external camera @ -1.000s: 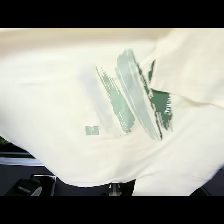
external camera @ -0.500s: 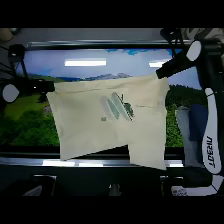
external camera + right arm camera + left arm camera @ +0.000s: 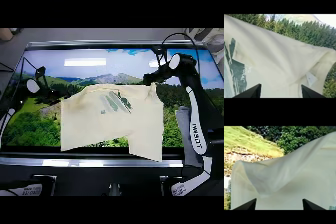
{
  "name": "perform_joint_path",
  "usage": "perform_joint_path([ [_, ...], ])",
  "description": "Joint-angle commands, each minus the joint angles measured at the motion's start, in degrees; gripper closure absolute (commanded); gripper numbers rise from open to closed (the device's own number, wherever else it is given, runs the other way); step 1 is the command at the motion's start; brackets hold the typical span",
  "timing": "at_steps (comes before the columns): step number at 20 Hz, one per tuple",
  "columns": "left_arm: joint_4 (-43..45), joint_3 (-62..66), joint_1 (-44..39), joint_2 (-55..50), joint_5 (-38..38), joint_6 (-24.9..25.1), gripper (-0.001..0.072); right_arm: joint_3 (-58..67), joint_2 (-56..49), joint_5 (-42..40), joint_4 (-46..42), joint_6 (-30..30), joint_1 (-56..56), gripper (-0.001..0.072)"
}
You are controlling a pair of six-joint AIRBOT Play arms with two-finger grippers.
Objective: Fold the shirts.
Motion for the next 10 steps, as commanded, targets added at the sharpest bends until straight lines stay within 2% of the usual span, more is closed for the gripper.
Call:
perform_joint_path([
  [1, -3.28, 4.76, 5.18, -0.66, -15.23, 10.56, 0.0033, 0.81, 2.89, 8.44, 0.76, -7.98, -6.12, 0.0172],
  [3, -3.41, 3.93, 9.75, 2.21, -24.68, 16.39, 0.0036, 0.79, 4.46, 19.32, 0.83, -11.69, -13.07, 0.0181],
  [5, -6.19, -2.93, 13.49, 6.95, -29.59, 20.37, 0.004, 0.13, 4.5, 26.88, 0.09, -13.86, -18.56, 0.0188],
  [7, -6.56, -15.34, 15.76, 12.98, -28.15, 19.82, 0.004, -1.66, 4.52, 29.16, 0.59, -13.75, -21.84, 0.0197],
  [8, -7.17, -22.58, 16.11, 16.04, -25.73, 18.49, 0.004, -2.86, 4.52, 29.44, 0.7, -13.73, -22.23, 0.0228],
  [10, -10.23, -33.64, 15.96, 20.61, -21.14, 19.69, 0.0041, -4.76, 4.52, 29.62, 1.36, -13.75, -21.79, 0.0221],
])
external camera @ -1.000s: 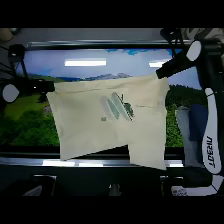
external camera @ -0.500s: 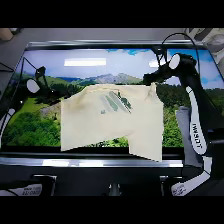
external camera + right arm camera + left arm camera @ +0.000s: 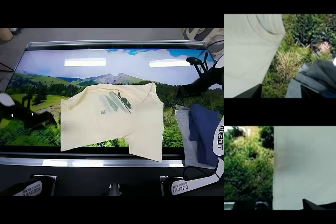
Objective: Fold the shirts.
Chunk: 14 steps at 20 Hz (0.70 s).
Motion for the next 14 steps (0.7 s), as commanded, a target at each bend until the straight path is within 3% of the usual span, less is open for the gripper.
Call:
perform_joint_path([
  [1, -5.31, -17.9, 1.6, 8.09, 4.61, 3.41, 0.0069, -2.67, 0.28, 4.26, 0.85, -1.31, -1.4, 0.0221],
  [2, -5.53, -20.55, 1.6, 9.01, 5.99, 3.67, 0.0105, -2.82, 0.28, 4.42, 0.85, -1.36, -0.66, 0.0221],
  [13, -9.2, -26.62, -3.98, 7.48, 17.07, 4.13, 0.0115, -2.84, 0.26, 4.59, -0.9, -1.75, 2.32, 0.0221],
  [14, -9.64, -26.62, -4.57, 7.48, 18.12, 3.5, 0.0242, -2.84, 0.26, 5.2, -1.09, -1.75, 2.32, 0.0218],
])
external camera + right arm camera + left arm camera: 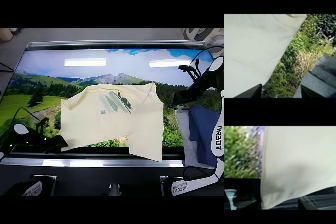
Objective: Fold the shirts.
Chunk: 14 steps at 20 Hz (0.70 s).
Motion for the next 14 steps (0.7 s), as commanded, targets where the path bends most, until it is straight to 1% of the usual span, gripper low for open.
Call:
perform_joint_path([
  [1, -0.92, -0.68, -2.36, -0.35, 6.01, -2.14, 0.0389, -0.04, 0.02, 1.84, -1.44, -0.02, 0.09, 0.0208],
  [2, -0.98, -0.66, -2.49, -0.35, 6.49, -2.54, 0.0482, -0.39, 0.04, 2.62, -1.66, -0.02, 0.09, 0.0204],
  [3, -0.94, -0.63, -2.47, -0.33, 6.51, -2.51, 0.0613, -1.36, 0.17, 3.23, -1.55, -0.02, 0.09, 0.0201],
  [4, -0.92, -0.63, -2.4, -0.28, 6.47, -2.45, 0.0682, -3.72, 0.92, 3.23, -1.01, -0.02, 0.09, 0.02],
  [5, -0.94, -0.61, -2.43, -0.28, 6.4, -1.99, 0.0682, -7.28, 2.25, 2.93, -0.02, 0.0, 0.09, 0.0198],
  [6, -0.94, -0.61, -2.43, -0.26, 6.45, -1.84, 0.0682, -11.52, 4.04, 1.4, 1.42, -0.04, 0.09, 0.0166],
  [8, -0.9, -0.61, -2.43, -0.26, 6.69, -1.18, 0.0682, -20.98, 7.41, -4.0, 3.43, -1.36, 0.09, 0.0139],
  [10, -0.92, -0.61, -2.43, -0.11, 7.15, -1.18, 0.0682, -27.56, 7.72, -7.76, 3.61, -1.55, 0.09, 0.0146],
  [11, -0.94, -0.61, -2.43, 0.09, 7.15, -1.2, 0.0682, -30.1, 7.58, -9.55, 4.02, -1.99, 0.09, 0.0161],
  [13, -0.94, -0.61, -2.43, 0.7, 7.13, -1.18, 0.0682, -33.57, 7.61, -11.93, 4.02, -2.58, 0.09, 0.0165],
  [14, -0.94, -0.61, -2.43, 1.05, 7.15, -1.18, 0.0682, -34.73, 7.58, -13.4, 4.07, -2.58, 0.09, 0.0183],
])
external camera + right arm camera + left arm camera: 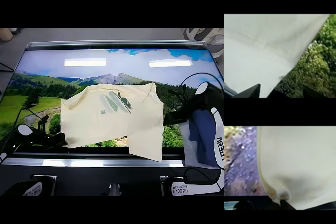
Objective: Fold the shirts.
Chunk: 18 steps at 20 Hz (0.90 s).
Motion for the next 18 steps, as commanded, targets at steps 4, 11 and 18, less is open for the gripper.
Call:
perform_joint_path([
  [4, -0.24, 0.02, -0.07, 2.21, -0.2, 0.2, 0.0682, -7.69, 0.5, -10.29, 0.94, -0.02, -0.02, 0.0186],
  [11, -0.24, 0.02, -0.07, 4.33, -0.17, 0.17, 0.0682, -7.74, -0.5, -11.8, 3.5, 1.36, 0.0, 0.0249],
  [18, -0.22, 0.76, -0.07, 4.33, -0.48, 0.17, 0.0683, -8.44, -1.86, -12.48, 4.35, 3.06, 2.34, 0.0514],
])
